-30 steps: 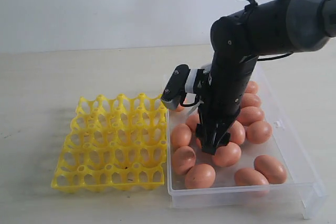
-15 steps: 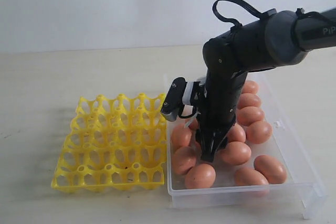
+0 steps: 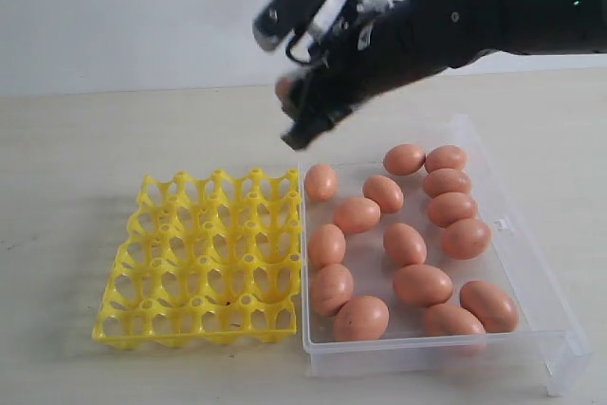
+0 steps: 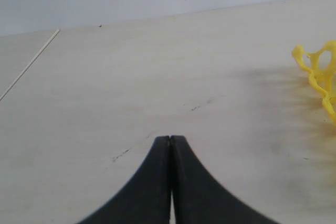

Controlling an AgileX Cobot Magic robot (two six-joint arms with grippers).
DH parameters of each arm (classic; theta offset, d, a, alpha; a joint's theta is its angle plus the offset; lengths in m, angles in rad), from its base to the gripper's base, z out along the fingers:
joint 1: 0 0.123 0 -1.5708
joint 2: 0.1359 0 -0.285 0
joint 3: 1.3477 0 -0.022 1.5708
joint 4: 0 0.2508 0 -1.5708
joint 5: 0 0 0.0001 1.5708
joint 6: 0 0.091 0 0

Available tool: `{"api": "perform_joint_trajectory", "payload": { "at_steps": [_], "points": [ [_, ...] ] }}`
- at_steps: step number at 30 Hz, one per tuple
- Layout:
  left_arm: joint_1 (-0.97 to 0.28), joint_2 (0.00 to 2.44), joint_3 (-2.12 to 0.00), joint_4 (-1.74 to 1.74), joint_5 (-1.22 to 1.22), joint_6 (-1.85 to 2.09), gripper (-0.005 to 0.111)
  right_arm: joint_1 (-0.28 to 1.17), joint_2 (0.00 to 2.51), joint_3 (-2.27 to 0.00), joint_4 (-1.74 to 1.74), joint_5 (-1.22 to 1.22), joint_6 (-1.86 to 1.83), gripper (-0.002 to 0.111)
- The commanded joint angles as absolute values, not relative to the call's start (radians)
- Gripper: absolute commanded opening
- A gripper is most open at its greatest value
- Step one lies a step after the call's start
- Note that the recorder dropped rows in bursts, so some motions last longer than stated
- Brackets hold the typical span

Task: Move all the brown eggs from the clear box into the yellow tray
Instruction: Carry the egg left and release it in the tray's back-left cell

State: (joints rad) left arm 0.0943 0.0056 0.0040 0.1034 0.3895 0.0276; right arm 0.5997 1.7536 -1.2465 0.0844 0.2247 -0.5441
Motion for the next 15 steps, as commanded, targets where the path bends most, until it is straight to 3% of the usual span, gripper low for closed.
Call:
{"api": "perform_joint_trajectory", "payload": {
  "at_steps": [1,15],
  "points": [
    [0.09,0.0,0.0,0.101,0.38,0.022,0.0,0.649,1.742,-1.233,0.111,-0.078,-0.428,0.0],
    [0.09,0.0,0.0,0.101,0.38,0.022,0.0,0.709,2.058,-1.295,-0.483,-0.511,0.488,0.0]
  ]
}}
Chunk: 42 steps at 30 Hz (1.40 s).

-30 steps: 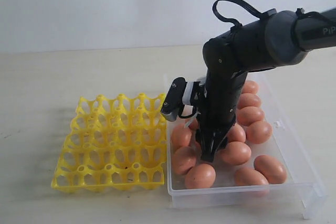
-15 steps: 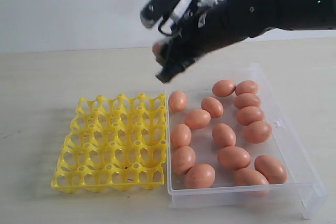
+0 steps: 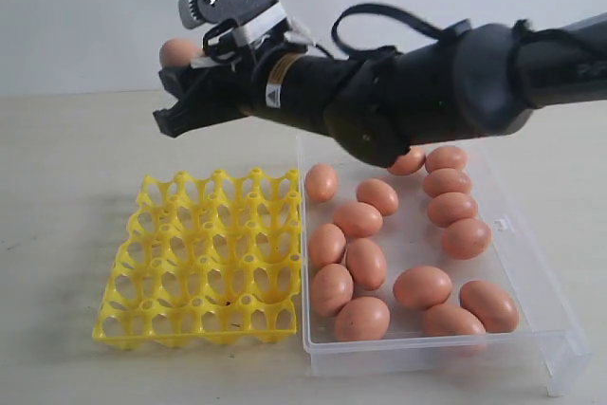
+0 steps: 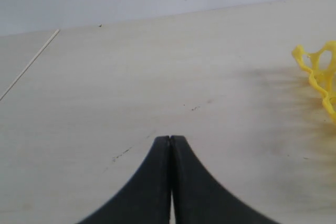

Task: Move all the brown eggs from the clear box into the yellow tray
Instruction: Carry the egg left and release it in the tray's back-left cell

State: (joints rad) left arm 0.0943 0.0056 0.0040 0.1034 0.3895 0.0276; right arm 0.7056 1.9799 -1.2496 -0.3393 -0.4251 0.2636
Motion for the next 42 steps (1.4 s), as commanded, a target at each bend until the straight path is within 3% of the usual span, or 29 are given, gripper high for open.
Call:
{"api": "perform_joint_trajectory", "payload": {
  "at_steps": [1,15,29,32,39,42],
  "points": [
    [0.09,0.0,0.0,0.101,0.38,0.022,0.0,0.709,2.082,-1.317,-0.513,-0.511,0.54,0.0],
    [0.09,0.0,0.0,0.101,0.38,0.022,0.0,0.709,2.343,-1.553,-0.69,-0.542,0.804,0.0],
    [0.09,0.0,0.0,0.101,0.38,0.022,0.0,0.709,2.434,-1.554,-0.734,-0.571,0.848,0.0],
    [0.09,0.0,0.0,0.101,0.38,0.022,0.0,0.709,2.434,-1.554,-0.741,-0.571,0.848,0.009],
    [0.09,0.0,0.0,0.101,0.38,0.022,0.0,0.703,2.43,-1.554,-0.736,-0.58,0.865,0.059],
    [0.09,0.0,0.0,0.101,0.38,0.022,0.0,0.703,2.417,-1.554,-0.736,-0.576,0.867,0.067]
  ]
}}
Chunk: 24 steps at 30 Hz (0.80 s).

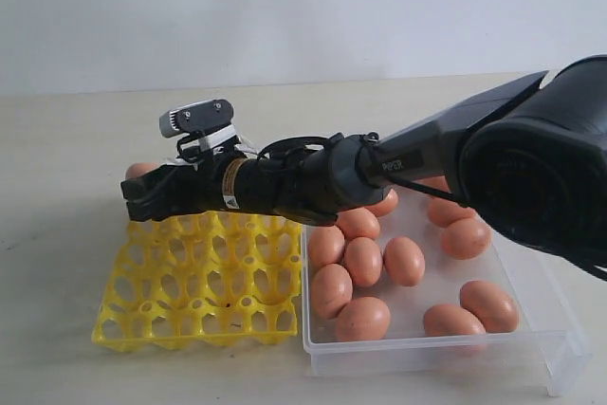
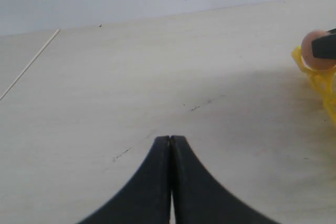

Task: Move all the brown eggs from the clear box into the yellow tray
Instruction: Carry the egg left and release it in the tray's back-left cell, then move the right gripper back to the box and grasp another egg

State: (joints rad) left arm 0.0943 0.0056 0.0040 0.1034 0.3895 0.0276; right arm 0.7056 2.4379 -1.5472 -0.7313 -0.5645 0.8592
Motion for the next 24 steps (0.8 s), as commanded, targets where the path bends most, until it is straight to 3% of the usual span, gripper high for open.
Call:
{"api": "perform_joint_trajectory", "payload": {
  "at_steps": [1,4,6,8,9,10,12,14,17,24],
  "points": [
    [0.09,0.0,0.0,0.101,0.38,0.022,0.0,0.702,2.407,-1.554,-0.735,-0.576,0.867,0.067],
    [0.09,0.0,0.0,0.101,0.38,0.022,0.0,0.694,2.37,-1.554,-0.736,-0.559,0.875,0.066],
    [0.09,0.0,0.0,0.101,0.38,0.022,0.0,0.691,2.298,-1.551,-0.747,-0.472,0.922,0.06],
    [0.09,0.0,0.0,0.101,0.38,0.022,0.0,0.691,2.187,-1.549,-0.812,-0.257,0.998,0.046],
    [0.09,0.0,0.0,0.101,0.38,0.022,0.0,0.691,2.089,-1.531,-0.81,-0.044,1.015,0.035],
    [0.09,0.0,0.0,0.101,0.38,0.022,0.0,0.691,2.038,-1.519,-0.803,0.053,0.992,0.03],
    [0.09,0.0,0.0,0.101,0.38,0.022,0.0,0.674,1.881,-1.49,-0.574,0.512,0.559,0.011],
    [0.09,0.0,0.0,0.101,0.38,0.022,0.0,0.62,1.823,-1.49,-0.407,0.845,0.263,0.0],
    [0.09,0.0,0.0,0.101,0.38,0.022,0.0,0.547,1.815,-1.481,-0.339,1.109,0.074,0.002],
    [0.09,0.0,0.0,0.101,0.38,0.022,0.0,0.492,1.834,-1.395,-0.054,1.118,0.124,0.042]
  ]
}}
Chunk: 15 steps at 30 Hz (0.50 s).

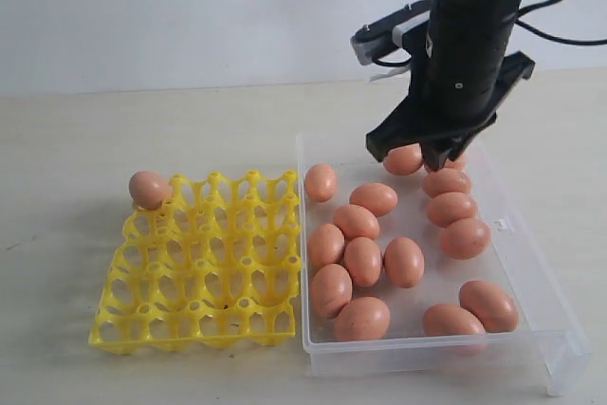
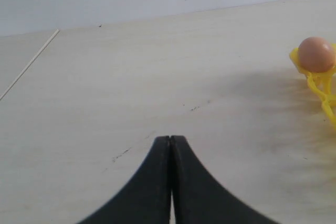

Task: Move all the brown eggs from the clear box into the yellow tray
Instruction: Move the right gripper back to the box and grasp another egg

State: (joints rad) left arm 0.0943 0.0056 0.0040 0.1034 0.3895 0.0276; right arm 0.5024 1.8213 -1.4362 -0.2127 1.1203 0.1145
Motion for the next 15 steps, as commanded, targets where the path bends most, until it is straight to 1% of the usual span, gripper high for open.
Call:
{"api": "perform_joint_trajectory", "payload": {
  "at_steps": [1,3,4,15],
  "points": [
    [0.09,0.0,0.0,0.101,0.38,0.022,0.0,0.492,1.839,-1.383,-0.03,1.107,0.124,0.047],
    [0.09,0.0,0.0,0.101,0.38,0.022,0.0,0.492,1.855,-1.357,0.0,1.065,0.124,0.057],
    [0.09,0.0,0.0,0.101,0.38,0.022,0.0,0.492,1.864,-1.35,0.0,1.049,0.124,0.059],
    [0.09,0.0,0.0,0.101,0.38,0.022,0.0,0.492,1.989,-1.331,0.0,0.989,0.167,0.057]
  ]
}}
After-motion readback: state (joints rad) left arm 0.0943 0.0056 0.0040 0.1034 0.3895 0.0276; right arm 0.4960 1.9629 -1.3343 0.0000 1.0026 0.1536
